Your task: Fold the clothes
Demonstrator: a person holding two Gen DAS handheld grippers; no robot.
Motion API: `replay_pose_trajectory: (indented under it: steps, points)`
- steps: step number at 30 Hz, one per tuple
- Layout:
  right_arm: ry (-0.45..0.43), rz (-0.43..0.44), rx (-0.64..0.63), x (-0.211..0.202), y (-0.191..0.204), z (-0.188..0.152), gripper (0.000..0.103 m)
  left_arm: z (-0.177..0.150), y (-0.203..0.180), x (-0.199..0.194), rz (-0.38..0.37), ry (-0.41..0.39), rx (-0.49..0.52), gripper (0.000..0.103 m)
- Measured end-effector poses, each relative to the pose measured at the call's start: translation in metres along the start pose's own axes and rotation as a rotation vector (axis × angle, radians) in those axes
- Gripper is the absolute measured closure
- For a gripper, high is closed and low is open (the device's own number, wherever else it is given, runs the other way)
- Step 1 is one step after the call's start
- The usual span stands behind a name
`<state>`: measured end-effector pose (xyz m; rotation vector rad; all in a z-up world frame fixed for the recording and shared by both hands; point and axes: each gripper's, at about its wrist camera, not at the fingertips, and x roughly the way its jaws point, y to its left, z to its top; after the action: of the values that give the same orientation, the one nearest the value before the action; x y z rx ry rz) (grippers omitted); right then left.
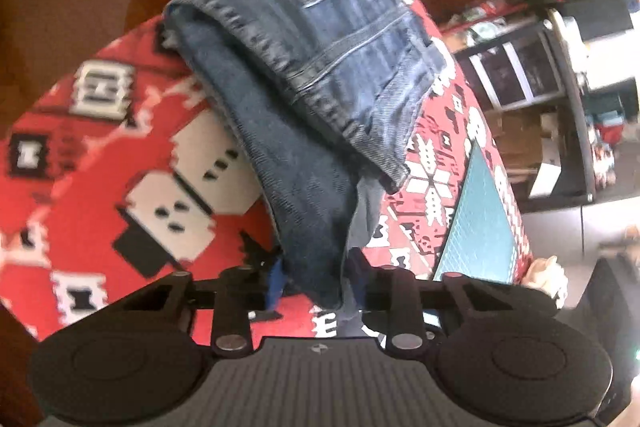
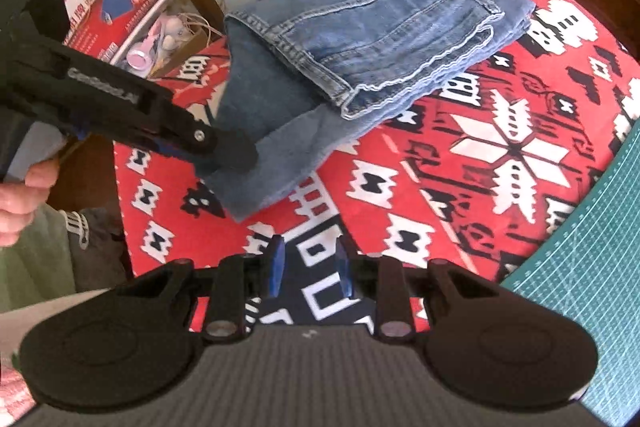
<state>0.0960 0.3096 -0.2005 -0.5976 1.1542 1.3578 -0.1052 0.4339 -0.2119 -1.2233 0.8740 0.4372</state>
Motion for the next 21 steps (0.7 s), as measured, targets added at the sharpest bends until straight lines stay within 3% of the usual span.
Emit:
replay_pose_trajectory:
  steps: [2,7,13,19,21]
  points:
    - [-0.010,0.026,-0.013,0.000,0.003,0.000,0.071,0.003,0.008,-0.002,-0.029,0.023,-0.103,0.087]
    - [-0.056,0.053,-0.059,-0.004,0.011,0.007,0.070,0.013,0.016,-0.014,-0.096,0.072,-0.380,0.090]
    - [-0.139,0.094,0.002,-0.015,0.008,0.019,0.068,0.028,0.017,-0.018,-0.079,0.155,-0.593,0.090]
    - [-0.175,0.080,-0.018,-0.011,0.015,0.025,0.073,0.036,0.011,-0.014,-0.042,0.193,-0.634,0.090]
    - [-0.174,0.078,-0.035,-0.010,0.017,0.026,0.085,0.036,0.011,-0.014,-0.028,0.196,-0.629,0.090]
